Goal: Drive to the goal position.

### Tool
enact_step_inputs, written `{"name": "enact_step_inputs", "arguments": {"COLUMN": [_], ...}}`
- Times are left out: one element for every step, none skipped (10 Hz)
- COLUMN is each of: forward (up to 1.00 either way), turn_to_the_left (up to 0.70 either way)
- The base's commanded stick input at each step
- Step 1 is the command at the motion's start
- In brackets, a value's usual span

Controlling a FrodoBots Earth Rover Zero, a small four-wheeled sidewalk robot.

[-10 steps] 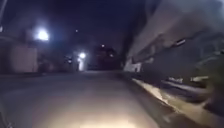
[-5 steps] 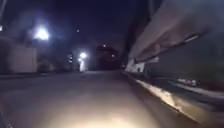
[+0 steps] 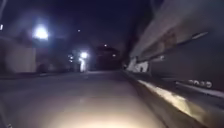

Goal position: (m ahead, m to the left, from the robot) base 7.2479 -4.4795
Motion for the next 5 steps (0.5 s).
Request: {"name": "enact_step_inputs", "arguments": {"forward": [0.70,0.70,0.70,0.70,0.70], "turn_to_the_left": [0.02,0.02,0.02,0.02,0.02]}}
